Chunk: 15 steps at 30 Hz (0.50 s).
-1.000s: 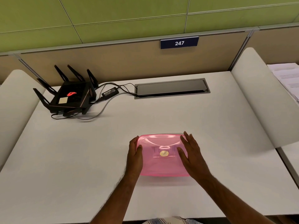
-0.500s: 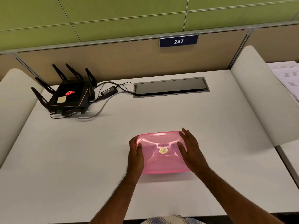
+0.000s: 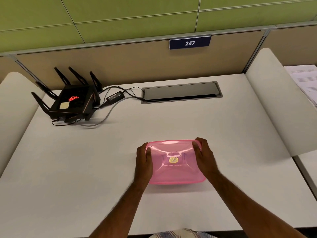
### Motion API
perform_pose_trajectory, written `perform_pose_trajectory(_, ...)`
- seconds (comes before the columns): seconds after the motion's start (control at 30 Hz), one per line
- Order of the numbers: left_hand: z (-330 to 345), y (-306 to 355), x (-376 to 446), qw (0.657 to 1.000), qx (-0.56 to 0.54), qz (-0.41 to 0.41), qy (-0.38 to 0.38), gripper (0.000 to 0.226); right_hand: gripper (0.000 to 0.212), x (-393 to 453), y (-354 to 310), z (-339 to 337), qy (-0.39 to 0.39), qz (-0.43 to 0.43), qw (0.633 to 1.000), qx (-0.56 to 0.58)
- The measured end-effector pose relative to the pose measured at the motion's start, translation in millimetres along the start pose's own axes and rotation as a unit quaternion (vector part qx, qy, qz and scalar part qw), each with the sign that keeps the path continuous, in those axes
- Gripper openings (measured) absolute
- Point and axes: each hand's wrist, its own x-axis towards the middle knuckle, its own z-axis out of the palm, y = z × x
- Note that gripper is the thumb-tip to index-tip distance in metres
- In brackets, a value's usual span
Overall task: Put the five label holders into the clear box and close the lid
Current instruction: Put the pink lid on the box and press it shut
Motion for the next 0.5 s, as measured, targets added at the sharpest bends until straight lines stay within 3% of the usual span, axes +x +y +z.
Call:
perform_pose_trajectory(0.37, -1.2, 3.7, 6.7, 0.999, -0.007, -0.031, -0.012, 0.019, 0.022, 10.3, 5.6, 2.1, 0.037, -0.003, 0.999, -0.01)
perform_pose_trajectory(0.5, 1.7, 3.2, 10.9, 1.0, -0.013, -0.025, -0.008, 0.028, 0.019, 14.1, 7.6, 1.3, 0.046, -0.008, 0.999, -0.022)
